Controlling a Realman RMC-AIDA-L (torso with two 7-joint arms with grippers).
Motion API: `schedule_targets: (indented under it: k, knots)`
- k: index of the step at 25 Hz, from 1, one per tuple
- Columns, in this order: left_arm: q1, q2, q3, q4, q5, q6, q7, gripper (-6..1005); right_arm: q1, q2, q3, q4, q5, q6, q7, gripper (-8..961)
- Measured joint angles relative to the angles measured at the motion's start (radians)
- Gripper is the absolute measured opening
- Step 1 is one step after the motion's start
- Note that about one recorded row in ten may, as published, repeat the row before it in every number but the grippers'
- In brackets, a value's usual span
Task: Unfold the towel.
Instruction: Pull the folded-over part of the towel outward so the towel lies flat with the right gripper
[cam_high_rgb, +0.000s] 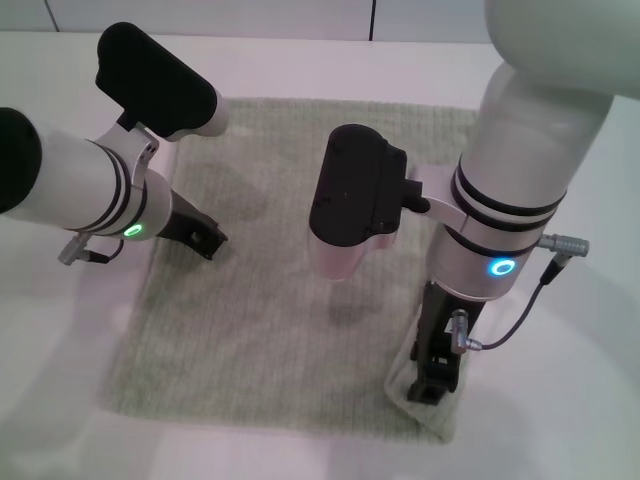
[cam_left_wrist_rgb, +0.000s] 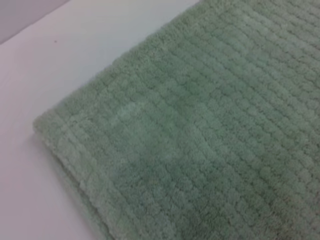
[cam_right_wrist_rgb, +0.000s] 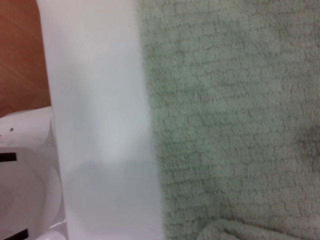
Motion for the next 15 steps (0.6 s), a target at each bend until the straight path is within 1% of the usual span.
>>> schedule_targets:
  k: [4, 9, 15]
  knots:
    - [-0.003, 0.000, 0.000, 0.000, 0.000, 0.000, 0.000, -1, 0.002, -0.002, 0.008, 0.001, -0.003, -0.004, 0.000, 375]
    - [-0.005, 0.000, 0.000, 0.001, 0.000, 0.000, 0.000, -1, 0.004, -0.004, 0.025, -0.017, -0.029, -0.010, 0.004, 164]
    - [-0.007, 0.001, 0.000, 0.001, 0.003, 0.000, 0.000, -1, 0.006, -0.004, 0.054, -0.030, -0.039, -0.025, 0.004, 73]
